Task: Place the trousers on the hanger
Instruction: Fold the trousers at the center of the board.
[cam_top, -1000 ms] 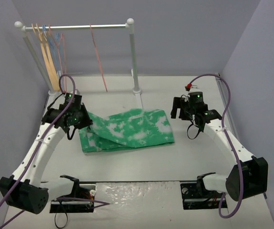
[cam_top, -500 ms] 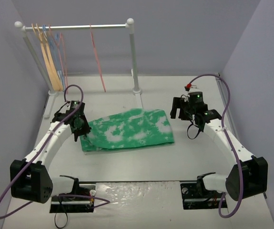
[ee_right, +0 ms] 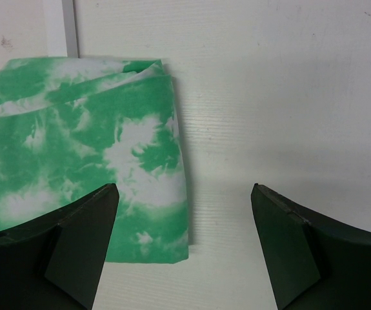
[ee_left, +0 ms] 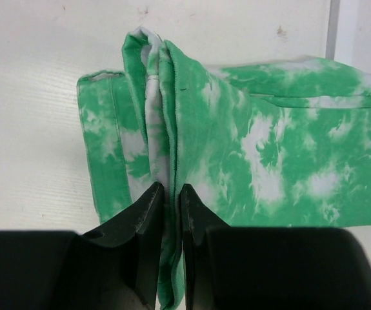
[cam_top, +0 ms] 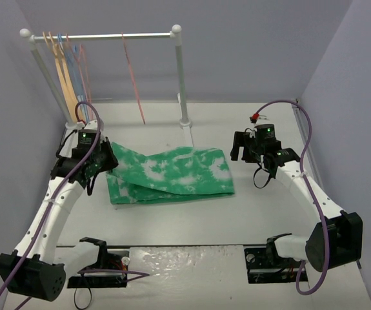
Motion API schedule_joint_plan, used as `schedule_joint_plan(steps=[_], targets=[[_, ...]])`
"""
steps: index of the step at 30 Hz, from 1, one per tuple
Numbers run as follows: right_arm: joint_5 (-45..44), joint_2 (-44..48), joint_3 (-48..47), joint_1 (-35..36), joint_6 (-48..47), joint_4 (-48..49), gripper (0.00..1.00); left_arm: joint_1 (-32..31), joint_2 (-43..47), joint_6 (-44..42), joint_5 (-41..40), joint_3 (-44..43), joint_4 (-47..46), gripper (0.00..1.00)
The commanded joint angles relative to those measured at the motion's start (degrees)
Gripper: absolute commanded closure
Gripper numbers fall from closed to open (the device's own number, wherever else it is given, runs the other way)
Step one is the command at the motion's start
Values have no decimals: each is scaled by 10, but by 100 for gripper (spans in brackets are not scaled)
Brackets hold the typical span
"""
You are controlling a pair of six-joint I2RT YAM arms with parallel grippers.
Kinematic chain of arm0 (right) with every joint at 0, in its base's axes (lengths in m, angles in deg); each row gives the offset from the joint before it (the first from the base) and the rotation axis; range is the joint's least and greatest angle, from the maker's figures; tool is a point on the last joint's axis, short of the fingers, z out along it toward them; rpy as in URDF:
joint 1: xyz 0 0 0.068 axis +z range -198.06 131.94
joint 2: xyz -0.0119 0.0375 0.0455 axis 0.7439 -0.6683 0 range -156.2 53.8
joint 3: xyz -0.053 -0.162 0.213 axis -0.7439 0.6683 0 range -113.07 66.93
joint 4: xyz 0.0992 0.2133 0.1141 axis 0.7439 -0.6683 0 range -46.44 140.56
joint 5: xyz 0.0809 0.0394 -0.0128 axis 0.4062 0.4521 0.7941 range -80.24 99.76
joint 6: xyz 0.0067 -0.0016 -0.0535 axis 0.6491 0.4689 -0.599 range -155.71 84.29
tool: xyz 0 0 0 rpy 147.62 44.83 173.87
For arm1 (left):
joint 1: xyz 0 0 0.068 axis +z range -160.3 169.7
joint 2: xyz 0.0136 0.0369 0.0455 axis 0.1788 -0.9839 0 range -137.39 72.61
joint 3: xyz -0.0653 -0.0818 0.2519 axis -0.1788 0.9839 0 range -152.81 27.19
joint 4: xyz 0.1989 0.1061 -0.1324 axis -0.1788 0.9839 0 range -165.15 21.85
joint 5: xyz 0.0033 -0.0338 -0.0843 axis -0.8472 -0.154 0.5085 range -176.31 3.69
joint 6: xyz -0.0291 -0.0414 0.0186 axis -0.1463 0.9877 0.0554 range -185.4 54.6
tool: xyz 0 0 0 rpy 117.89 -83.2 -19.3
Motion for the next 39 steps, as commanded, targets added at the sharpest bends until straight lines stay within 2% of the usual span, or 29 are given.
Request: schedule_joint_plan(steps=[1, 10, 17, 27, 31, 34, 38, 39], targets=[[4, -4, -5, -4, -7, 26, 19, 2, 33, -51, 10, -4, -72, 100], [17, -3, 7, -4, -3, 28, 19, 43, 8, 36, -2, 146, -83, 100], [48, -40, 19, 7, -12, 48, 19, 50, -21, 32, 3, 148, -91, 100], [56, -168, 12, 21, -15, 103, 20, 53, -32, 29, -4, 145, -83, 100], [52, -209, 7, 20, -14, 125, 20, 58, -41, 33, -37, 138, -49, 91], [45, -225, 7, 20, -14, 129, 20, 75, -41, 35, -74, 116, -2, 76], [34, -201, 4, 20, -17, 124, 20, 92, -18, 27, -108, 70, 69, 48], [34, -195, 2, 21, -17, 123, 20, 92, -7, 22, -110, 55, 79, 44]])
